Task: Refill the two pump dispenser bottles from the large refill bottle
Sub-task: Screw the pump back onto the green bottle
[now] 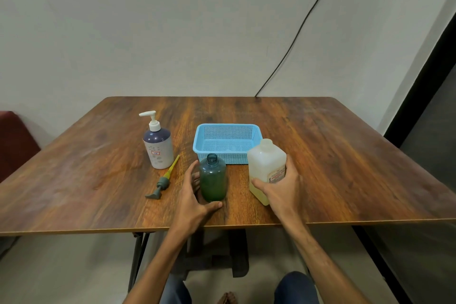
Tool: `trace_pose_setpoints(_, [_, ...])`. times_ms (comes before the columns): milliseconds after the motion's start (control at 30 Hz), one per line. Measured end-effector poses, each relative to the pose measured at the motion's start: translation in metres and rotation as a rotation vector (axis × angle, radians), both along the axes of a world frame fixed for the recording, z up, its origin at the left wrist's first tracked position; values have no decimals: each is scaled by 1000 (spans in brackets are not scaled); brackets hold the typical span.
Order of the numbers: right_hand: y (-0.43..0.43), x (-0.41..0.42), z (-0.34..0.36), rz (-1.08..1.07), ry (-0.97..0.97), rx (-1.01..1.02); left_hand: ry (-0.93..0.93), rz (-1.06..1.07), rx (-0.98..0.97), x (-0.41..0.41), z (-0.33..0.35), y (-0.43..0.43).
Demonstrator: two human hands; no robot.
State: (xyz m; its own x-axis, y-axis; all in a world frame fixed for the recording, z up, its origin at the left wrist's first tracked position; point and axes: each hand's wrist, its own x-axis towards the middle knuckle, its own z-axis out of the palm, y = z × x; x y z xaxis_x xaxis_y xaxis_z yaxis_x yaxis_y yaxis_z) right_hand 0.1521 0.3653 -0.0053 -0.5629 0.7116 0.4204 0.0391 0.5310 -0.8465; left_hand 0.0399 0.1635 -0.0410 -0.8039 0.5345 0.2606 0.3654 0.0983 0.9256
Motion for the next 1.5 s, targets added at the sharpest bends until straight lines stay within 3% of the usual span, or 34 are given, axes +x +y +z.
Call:
trace_pose_setpoints(400, [3, -1, -11, -28, 36, -80, 85, 77, -48, 2, -2, 0])
trace_pose_setpoints(1133, [-5, 20, -14, 41, -11, -111, 22, 91, -47, 11, 10, -2])
trace_pose_setpoints(1300, [-19, 36, -5, -51, 95, -47, 24, 116, 0, 18, 4, -10])
trace_pose_setpoints(1500, [-70, 46, 3, -135, 347, 196, 60, 231, 40, 32, -8, -21])
